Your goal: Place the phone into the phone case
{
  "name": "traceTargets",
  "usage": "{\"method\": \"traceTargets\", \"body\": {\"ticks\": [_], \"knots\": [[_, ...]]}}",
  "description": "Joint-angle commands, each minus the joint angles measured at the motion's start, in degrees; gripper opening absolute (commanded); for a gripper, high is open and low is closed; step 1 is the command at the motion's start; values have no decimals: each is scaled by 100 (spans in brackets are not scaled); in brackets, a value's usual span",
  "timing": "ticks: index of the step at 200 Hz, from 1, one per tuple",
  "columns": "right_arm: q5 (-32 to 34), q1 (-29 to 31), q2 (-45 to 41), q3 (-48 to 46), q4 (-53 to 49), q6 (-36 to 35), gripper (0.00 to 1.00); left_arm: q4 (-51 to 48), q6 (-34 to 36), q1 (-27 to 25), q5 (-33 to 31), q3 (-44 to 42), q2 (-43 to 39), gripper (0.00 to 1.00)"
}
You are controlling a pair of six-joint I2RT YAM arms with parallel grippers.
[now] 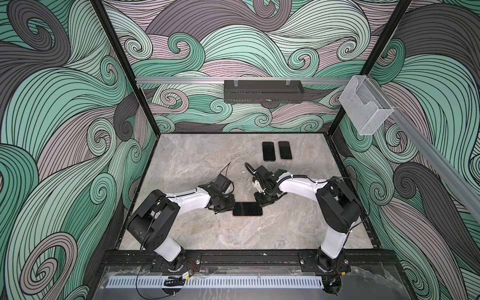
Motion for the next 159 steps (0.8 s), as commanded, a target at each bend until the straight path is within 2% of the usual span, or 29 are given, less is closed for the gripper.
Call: {"method": "traceTargets", "body": {"ticks": [1,14,45,69,107,132,159], "knots": [[206,67,-364,98,-171,-485,44,-324,-13,13,-356,91,-255,38],[194,73,-557,194,-205,-792,54,-399,-36,45,-457,60,-387,42],[220,203,-762,469,-469,-1782,69,-604,-199,169,-704,-99,-918,53],[194,293,-783,587,-624,-2437,82,-892,-390,308,-1062,-291,-1519,67],[-96,422,-452,1101,-961,-2961,86,-1457,-670,545,-1799,-703,-2583,87],[151,614,-212,1208,-1056,-3418,88,-1519,-873,602,-2268,-1165,-3359,89],[345,751,102,1318,-1172,-3807,88,-1827,-906,628,-2491,-1399,-4066,89]]}}
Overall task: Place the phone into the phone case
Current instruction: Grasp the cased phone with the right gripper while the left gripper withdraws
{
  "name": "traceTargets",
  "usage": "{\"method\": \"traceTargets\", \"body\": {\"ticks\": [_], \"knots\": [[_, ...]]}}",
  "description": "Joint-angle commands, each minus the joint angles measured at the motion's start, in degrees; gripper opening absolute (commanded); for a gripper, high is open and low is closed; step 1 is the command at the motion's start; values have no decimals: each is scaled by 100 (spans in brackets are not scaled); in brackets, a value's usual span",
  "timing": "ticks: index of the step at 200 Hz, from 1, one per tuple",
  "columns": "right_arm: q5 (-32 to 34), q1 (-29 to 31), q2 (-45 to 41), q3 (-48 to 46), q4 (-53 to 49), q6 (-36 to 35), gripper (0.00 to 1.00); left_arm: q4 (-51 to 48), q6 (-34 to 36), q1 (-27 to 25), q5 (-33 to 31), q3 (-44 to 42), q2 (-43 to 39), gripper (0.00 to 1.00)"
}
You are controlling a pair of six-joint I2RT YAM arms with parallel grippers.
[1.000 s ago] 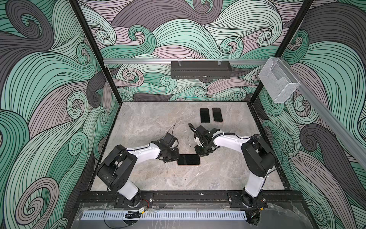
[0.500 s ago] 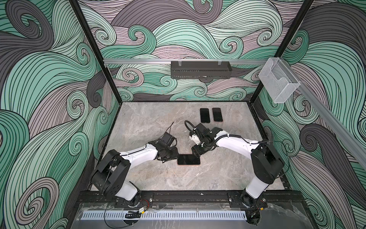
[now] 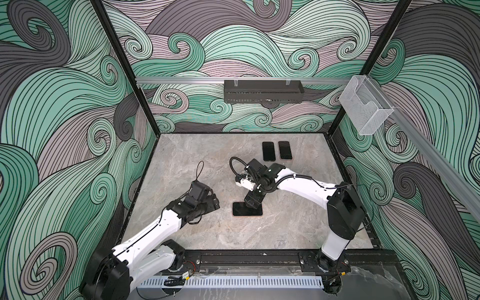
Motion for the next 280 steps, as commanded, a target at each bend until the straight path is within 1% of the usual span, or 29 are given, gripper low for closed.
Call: {"method": "traceTargets", "body": {"ticks": [1,23,54,106,140,204,245,280], "knots": [[187,129,275,116,-335,-723,88,-502,-143,50,-485,-99,-482,90],[281,175,481,176,-343,-939,88,-621,-91,66,-500,-230,-893,96],[415,204,739,278,-364,-1117,88,-553,29,85,-456,-414,-1341,98],[294,304,1122,424,-483,-1018,90,-690,295,121,-385,-337,-1244,99],[239,437,1220,347,-478,-1014,90,-679,318,139,-359,-348,-1226,99],[547,555,1369,241,-329,-998,90,-811,244,143,-393,-388,-1508,99],[976,703,1327,-5,-6,-927,90,-960,194,165,-476,-388,-1736,98],[1133,773,1260,-207,226,-784,88,-994,157,190,-534,-370,-1795,99]]}}
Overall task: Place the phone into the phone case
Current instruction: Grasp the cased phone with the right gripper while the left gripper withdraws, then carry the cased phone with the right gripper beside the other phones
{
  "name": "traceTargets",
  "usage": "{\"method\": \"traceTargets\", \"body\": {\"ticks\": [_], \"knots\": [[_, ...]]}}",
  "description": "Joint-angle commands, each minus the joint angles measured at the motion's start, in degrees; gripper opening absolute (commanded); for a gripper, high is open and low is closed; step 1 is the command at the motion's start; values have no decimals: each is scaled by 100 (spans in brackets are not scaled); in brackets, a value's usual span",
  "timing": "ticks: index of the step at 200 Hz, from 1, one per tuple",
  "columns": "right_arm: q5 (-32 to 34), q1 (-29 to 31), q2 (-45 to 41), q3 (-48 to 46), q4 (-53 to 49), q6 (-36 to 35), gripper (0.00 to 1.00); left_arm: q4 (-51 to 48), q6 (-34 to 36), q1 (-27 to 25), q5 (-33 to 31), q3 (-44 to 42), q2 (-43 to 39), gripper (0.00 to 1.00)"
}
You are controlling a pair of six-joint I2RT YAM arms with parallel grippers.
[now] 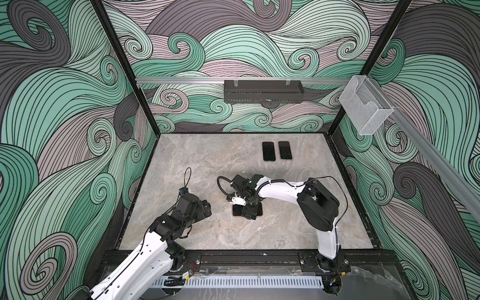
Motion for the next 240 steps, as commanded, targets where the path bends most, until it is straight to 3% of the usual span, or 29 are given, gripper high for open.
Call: {"method": "traceTargets", "body": {"ticks": [1,40,103,121,141,170,216,240], "knots": [[249,110,117,-276,169,72,88,-189,-41,62,-139,65,-53,99],[231,129,121,-349,251,462,82,-188,-55,71,-148,78,-52,98],[70,16,96,-460,440,1700,63,-191,-8,93,-137,74,-146,99],[23,-53,-5,-550,554,2061,53,-187,16,93,-132,81,-149,99],[-30,-205,-271,-717,794,2525,38,-162,14,102,-107,65,-150,99],[-162,-515,-747,-969,1135,3079,26,-41,21,104,-10,42,-136,99],[-44,-1111,-1411,-1092,1291,3601,14,50,134,110,44,104,13,99],[131,-1477,-1645,-1001,1273,3572,13,86,195,120,88,146,104,99]]}}
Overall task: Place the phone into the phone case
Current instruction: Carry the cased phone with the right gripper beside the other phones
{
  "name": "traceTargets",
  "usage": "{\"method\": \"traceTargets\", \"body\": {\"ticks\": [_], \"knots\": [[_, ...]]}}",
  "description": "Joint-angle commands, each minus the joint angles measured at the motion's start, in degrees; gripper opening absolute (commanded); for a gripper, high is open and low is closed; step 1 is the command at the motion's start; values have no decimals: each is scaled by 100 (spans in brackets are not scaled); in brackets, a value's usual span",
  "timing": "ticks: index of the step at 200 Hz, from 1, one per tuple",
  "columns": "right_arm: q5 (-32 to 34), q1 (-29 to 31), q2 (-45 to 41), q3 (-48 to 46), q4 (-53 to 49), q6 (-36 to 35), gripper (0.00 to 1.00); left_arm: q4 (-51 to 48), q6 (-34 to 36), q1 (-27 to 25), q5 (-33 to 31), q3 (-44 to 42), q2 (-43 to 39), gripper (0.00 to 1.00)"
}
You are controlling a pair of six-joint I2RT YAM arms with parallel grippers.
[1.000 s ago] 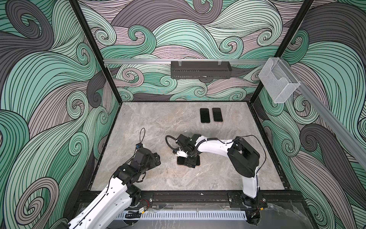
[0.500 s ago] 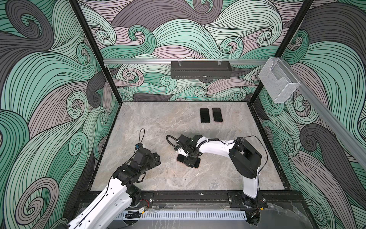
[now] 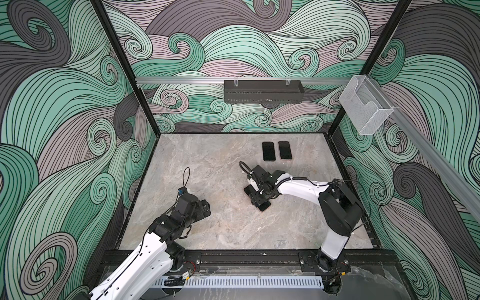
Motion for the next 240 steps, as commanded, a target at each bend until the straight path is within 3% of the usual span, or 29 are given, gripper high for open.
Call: {"method": "traceTargets", "body": {"ticks": [1,79,131,240], "knots": [[196,-281,-370,148,108,233,13,77,165,50,102,147,90,99],[765,-1727,-265,939,-6,-83,12,99,428,67,170,354,285,99],[529,-2742,183,1622,-6,-385,12,-22,636,85,186,594,451,99],[412,-3926,1644,3025,316,-651,10,-345,850,92,190,875,394,99]]}}
